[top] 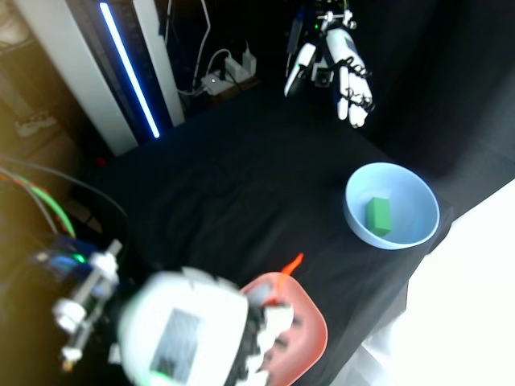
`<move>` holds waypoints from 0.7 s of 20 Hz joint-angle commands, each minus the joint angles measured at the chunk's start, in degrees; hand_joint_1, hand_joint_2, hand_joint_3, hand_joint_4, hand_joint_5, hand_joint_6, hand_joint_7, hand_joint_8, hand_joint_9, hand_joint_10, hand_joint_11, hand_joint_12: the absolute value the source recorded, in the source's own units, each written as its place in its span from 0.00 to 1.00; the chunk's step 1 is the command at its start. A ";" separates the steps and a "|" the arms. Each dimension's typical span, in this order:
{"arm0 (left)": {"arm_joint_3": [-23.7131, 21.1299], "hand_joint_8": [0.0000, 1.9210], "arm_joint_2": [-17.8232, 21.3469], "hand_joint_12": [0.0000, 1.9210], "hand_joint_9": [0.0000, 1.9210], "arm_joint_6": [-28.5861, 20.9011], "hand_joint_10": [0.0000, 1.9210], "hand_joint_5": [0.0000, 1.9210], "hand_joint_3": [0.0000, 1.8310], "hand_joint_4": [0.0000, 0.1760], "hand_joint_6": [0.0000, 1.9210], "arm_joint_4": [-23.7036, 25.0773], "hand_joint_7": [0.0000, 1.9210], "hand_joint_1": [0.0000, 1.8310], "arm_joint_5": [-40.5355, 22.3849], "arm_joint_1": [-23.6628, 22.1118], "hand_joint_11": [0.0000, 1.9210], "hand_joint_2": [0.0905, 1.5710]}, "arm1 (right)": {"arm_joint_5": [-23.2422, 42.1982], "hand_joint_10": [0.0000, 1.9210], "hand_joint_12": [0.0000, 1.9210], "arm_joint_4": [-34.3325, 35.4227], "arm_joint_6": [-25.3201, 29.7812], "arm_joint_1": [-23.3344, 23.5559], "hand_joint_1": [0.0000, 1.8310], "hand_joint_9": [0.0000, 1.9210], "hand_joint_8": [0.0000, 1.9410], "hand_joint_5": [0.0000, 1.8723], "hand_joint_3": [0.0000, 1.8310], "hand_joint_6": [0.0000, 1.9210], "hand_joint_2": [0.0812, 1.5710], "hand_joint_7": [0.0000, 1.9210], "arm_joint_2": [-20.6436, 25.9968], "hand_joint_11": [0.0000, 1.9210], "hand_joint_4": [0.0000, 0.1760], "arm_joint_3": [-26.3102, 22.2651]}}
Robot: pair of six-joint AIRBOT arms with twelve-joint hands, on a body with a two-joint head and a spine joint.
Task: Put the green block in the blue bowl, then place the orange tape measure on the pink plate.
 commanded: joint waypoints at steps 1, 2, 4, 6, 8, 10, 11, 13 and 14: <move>0.47 0.00 -0.10 0.47 0.11 -0.67 0.00 0.13 0.00 0.43 0.00 -0.24 0.09 0.41 -6.88 -0.53 0.00 0.54 | 3.23 0.34 0.67 1.67 0.44 1.21 0.82 0.66 0.01 0.57 0.00 0.39 0.63 0.75 -0.63 0.42 0.00 0.67; 0.49 0.00 -0.12 0.47 0.11 -0.68 0.00 0.13 0.00 0.39 0.00 -0.19 0.09 0.40 -6.89 -0.57 0.00 0.54 | 2.77 0.38 0.43 1.37 0.44 1.21 0.78 0.64 0.22 0.58 0.00 0.29 0.63 0.67 -0.89 0.41 0.00 0.90; 0.47 0.00 -0.15 0.47 0.11 -0.80 0.00 0.13 0.00 0.36 0.00 -0.14 0.09 0.39 -7.31 -0.64 0.00 0.55 | 2.16 0.45 0.46 0.86 0.50 1.20 0.81 0.62 0.36 0.54 0.00 0.09 0.63 0.56 -1.28 0.33 0.00 1.22; 0.37 0.00 -0.11 0.46 0.12 -0.91 0.00 0.14 0.00 0.33 0.00 -0.14 0.09 0.40 -7.59 -0.57 0.00 0.55 | 2.16 0.10 0.47 0.86 1.18 1.20 0.76 0.46 0.04 0.49 0.00 0.01 0.55 0.44 -1.28 0.29 0.00 1.22; 0.39 0.00 -0.09 0.46 0.12 -0.96 0.01 0.14 0.00 0.33 0.00 -0.14 0.10 0.39 -7.64 -0.55 0.00 0.55 | 2.18 0.01 0.60 0.88 1.44 1.20 0.63 0.28 0.00 0.34 0.00 0.00 0.54 0.31 -1.24 0.02 0.00 1.22; 0.36 0.00 0.11 0.45 0.13 -1.07 0.01 0.14 0.00 0.29 0.00 -0.14 0.10 0.39 -7.99 -0.55 0.00 0.55 | 3.24 0.00 0.43 1.07 2.14 1.20 0.60 0.18 0.00 0.28 0.00 0.00 0.54 0.22 -1.22 0.00 0.27 1.15; 0.26 0.00 0.32 0.44 0.13 -1.08 0.00 0.14 0.00 0.30 0.00 -0.14 0.11 0.40 -8.33 -0.53 0.00 0.55 | 4.44 0.00 0.31 1.07 2.88 1.20 0.58 0.14 0.00 0.25 0.00 0.00 0.53 0.19 -1.21 0.00 0.46 0.64; -0.03 0.00 0.79 0.41 0.13 -1.08 0.00 0.14 0.00 0.38 0.00 -0.25 0.11 0.40 -9.69 -0.44 0.00 0.55 | 8.86 0.00 0.26 3.69 3.31 1.20 0.56 0.09 0.00 0.20 0.00 0.00 0.52 0.15 -0.89 0.00 0.66 -2.50; -0.14 0.00 1.03 0.41 0.13 -1.08 0.00 0.14 0.00 0.41 0.00 -0.34 0.11 0.41 -10.28 -0.37 0.00 0.55 | 10.81 0.00 0.24 5.17 3.31 1.19 0.56 0.08 0.00 0.18 0.00 0.00 0.52 0.13 0.22 0.00 0.66 -4.11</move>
